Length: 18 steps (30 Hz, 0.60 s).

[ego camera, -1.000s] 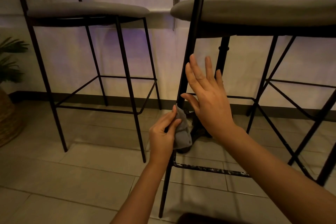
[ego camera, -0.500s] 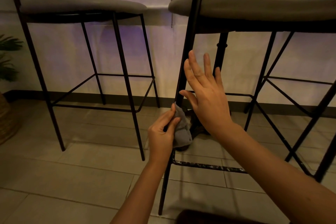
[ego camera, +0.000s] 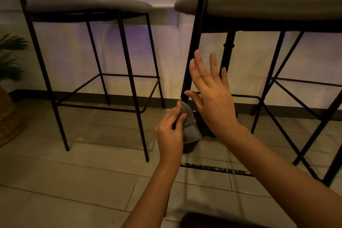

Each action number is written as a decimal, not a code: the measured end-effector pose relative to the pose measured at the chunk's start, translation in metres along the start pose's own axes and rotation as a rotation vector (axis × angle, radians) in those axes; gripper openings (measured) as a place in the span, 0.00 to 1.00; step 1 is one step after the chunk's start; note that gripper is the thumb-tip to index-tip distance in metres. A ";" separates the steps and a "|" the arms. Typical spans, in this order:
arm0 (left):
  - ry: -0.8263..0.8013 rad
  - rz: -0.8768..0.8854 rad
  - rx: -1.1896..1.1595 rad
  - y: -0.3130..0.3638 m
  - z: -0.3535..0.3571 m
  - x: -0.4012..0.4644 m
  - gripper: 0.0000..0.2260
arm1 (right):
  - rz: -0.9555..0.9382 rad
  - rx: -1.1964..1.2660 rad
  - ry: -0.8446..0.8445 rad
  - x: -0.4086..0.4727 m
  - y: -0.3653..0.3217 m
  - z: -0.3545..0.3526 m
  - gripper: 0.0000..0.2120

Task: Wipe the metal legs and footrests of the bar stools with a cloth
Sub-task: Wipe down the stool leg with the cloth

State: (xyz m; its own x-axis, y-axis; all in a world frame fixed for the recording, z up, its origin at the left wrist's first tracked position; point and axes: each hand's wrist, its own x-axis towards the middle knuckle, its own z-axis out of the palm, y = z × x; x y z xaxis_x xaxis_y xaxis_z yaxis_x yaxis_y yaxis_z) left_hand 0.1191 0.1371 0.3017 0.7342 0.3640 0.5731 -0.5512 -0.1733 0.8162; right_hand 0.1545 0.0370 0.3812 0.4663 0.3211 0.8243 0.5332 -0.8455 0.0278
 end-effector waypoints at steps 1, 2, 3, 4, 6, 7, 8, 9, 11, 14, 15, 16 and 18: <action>0.001 -0.015 0.000 -0.002 -0.001 -0.004 0.17 | 0.001 0.000 0.002 0.000 0.000 0.000 0.35; 0.002 -0.031 -0.001 -0.006 -0.003 -0.008 0.17 | 0.003 0.002 0.003 0.000 -0.001 0.001 0.35; 0.004 -0.051 -0.004 -0.010 -0.004 -0.011 0.17 | 0.006 0.004 0.006 0.000 -0.001 0.002 0.35; 0.005 -0.073 -0.010 -0.014 -0.006 -0.014 0.17 | 0.007 0.006 0.008 0.000 -0.001 0.002 0.35; 0.008 -0.104 -0.025 -0.018 -0.008 -0.019 0.16 | 0.007 0.014 0.016 -0.001 -0.001 0.003 0.35; 0.011 -0.111 -0.031 -0.018 -0.009 -0.020 0.16 | 0.007 0.020 0.019 -0.001 -0.001 0.003 0.35; 0.013 -0.114 -0.036 -0.018 -0.009 -0.020 0.16 | 0.007 0.025 0.020 -0.001 -0.001 0.003 0.35; 0.015 -0.115 -0.041 -0.017 -0.009 -0.020 0.16 | 0.009 0.028 0.021 -0.001 -0.001 0.003 0.35; 0.020 -0.117 -0.051 -0.017 -0.008 -0.020 0.16 | 0.015 0.032 0.026 -0.001 -0.002 0.004 0.35; 0.040 -0.114 -0.040 -0.019 -0.007 -0.021 0.15 | 0.025 0.053 0.024 -0.010 -0.004 0.006 0.36; 0.046 -0.108 -0.034 -0.020 -0.007 -0.021 0.16 | 0.020 0.060 0.017 -0.015 -0.005 0.008 0.36; 0.051 -0.101 -0.028 -0.020 -0.006 -0.022 0.16 | 0.010 0.066 0.007 -0.020 -0.006 0.009 0.36; 0.057 -0.089 -0.023 -0.019 -0.004 -0.023 0.17 | -0.013 0.073 -0.017 -0.028 -0.007 0.013 0.35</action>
State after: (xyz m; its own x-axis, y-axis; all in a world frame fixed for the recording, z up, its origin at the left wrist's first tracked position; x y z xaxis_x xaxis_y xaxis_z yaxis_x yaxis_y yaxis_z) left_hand 0.1112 0.1359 0.2724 0.7569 0.4288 0.4932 -0.4945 -0.1177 0.8612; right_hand 0.1468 0.0392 0.3504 0.4708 0.3397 0.8143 0.5887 -0.8083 -0.0032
